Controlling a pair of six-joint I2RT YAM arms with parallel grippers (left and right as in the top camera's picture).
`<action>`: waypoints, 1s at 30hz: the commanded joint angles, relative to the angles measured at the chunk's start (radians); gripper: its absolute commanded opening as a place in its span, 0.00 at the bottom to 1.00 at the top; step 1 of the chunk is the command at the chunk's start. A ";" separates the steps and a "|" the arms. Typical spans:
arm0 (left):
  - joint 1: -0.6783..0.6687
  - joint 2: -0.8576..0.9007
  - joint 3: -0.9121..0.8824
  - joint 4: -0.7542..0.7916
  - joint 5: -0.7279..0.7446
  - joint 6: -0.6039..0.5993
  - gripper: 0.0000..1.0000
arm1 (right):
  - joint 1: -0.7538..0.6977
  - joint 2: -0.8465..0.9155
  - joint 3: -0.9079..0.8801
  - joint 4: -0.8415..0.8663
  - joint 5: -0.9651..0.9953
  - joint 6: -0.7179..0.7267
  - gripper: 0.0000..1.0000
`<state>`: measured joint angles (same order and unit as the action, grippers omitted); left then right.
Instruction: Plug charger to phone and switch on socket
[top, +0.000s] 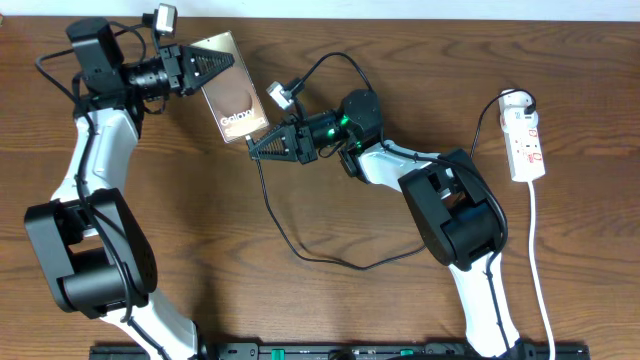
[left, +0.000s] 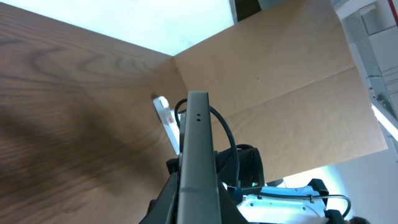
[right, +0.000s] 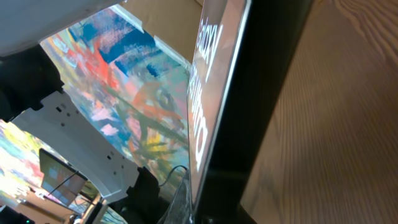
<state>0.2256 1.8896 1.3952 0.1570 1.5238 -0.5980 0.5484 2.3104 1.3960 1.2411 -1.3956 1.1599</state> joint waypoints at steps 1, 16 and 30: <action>-0.007 -0.001 0.002 0.001 0.047 0.015 0.07 | -0.003 -0.001 0.018 0.000 0.032 0.003 0.01; -0.007 -0.001 0.002 0.001 0.048 0.019 0.07 | -0.006 -0.001 0.018 0.000 0.032 0.003 0.01; -0.007 -0.001 0.002 0.001 0.048 0.026 0.07 | -0.014 -0.001 0.018 0.001 0.028 0.007 0.01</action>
<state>0.2253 1.8896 1.3952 0.1570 1.5234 -0.5900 0.5453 2.3104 1.3960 1.2388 -1.3983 1.1625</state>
